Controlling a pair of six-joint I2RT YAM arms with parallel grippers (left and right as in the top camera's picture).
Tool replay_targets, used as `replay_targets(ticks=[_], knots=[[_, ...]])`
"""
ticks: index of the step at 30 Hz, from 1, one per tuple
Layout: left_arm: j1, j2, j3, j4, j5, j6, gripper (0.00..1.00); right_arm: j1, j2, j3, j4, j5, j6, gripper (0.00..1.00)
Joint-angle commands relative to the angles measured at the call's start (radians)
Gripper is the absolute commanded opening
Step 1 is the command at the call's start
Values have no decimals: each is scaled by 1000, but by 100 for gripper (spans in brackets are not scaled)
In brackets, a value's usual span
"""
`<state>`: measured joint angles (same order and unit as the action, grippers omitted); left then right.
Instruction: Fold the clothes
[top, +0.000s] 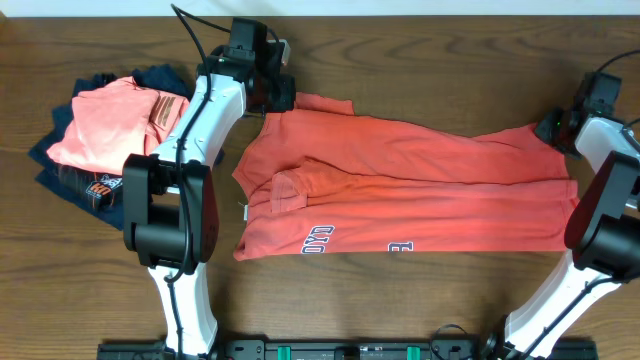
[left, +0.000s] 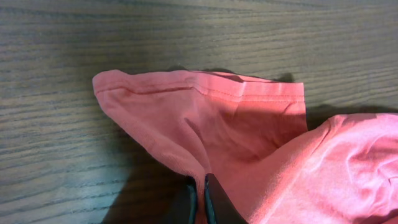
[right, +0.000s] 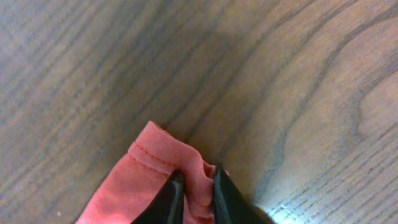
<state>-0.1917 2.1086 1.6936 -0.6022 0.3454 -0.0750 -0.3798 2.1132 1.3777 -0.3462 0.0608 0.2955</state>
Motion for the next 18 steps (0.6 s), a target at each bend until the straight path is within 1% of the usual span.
replay_targets(ticks=[1,5,7,8,9,10,14,18], knots=[[5,3,8,-4,12,-2,6,3,24,13,-9,10,3,25],[5,3,8,-7,12,-2,6,3,24,13,-10,10,3,28],[5,3,8,-11,11,-2,6,3,24,13,-12,10,3,28],[5,3,8,-12,9,-2,6,3,24,13,-11,10,3,22],[5,3,8,-13,9,-2,6,3,24,14,-11,10,3,13],[5,3,8,-13,9,-2,6,3,24,13,-11,10,3,1],[5,3,8,-15,9,-2,6,3,17,24,-34,10,-8,1],[8,-16,8,-43,10,-2,6,-12,-28,96,-165,18,-12,1]])
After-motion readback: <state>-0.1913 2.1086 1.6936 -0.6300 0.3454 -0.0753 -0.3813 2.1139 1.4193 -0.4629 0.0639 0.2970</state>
